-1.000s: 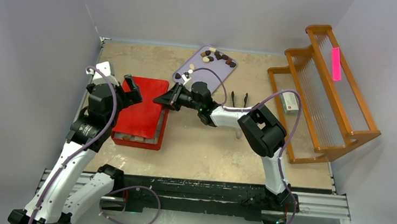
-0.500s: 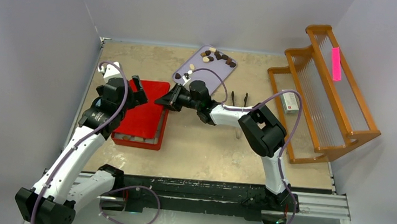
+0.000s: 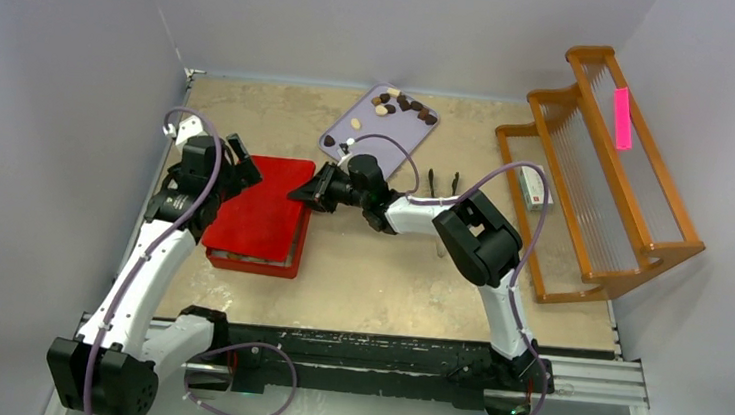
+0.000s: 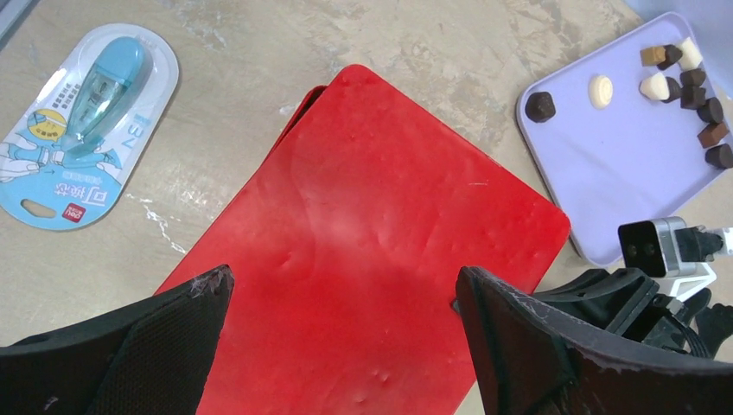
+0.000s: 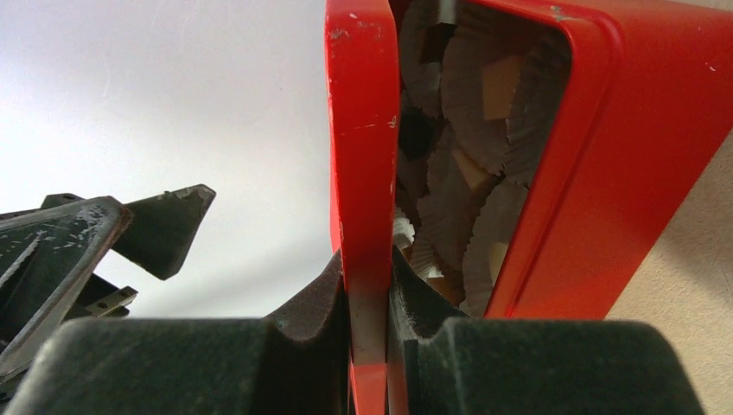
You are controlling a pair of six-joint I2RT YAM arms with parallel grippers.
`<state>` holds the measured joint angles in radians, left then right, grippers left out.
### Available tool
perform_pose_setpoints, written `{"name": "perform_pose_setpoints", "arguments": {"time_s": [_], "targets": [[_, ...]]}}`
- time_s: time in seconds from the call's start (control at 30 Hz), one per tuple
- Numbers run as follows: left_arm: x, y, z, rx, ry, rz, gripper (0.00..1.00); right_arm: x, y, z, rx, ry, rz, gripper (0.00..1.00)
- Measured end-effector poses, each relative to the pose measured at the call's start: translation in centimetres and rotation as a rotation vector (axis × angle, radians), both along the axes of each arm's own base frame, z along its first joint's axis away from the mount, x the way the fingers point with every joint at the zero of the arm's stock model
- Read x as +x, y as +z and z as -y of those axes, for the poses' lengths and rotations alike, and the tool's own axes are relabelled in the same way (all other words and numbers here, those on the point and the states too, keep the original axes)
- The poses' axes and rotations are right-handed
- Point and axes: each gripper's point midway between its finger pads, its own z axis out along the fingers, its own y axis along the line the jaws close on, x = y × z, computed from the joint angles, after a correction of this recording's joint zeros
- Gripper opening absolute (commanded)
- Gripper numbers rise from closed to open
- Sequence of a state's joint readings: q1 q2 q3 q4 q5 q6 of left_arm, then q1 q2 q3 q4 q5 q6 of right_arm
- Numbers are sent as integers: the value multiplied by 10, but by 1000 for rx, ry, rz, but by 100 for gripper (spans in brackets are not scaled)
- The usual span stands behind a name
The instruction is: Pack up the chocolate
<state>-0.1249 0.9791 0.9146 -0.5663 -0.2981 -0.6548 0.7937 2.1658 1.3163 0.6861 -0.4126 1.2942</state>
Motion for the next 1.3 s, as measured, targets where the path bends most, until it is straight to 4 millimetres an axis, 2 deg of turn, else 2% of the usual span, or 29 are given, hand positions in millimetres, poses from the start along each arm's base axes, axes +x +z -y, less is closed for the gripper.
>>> {"name": "perform_pose_setpoints", "arguments": {"time_s": [0.33,1.3], "targets": [[2,-19,-2,4,25,-58,100,-2,-3,1,-5,5,3,0],[-1,-38,-12,45,60,-135,100,-8,-6,0,-24,43,38,0]]}}
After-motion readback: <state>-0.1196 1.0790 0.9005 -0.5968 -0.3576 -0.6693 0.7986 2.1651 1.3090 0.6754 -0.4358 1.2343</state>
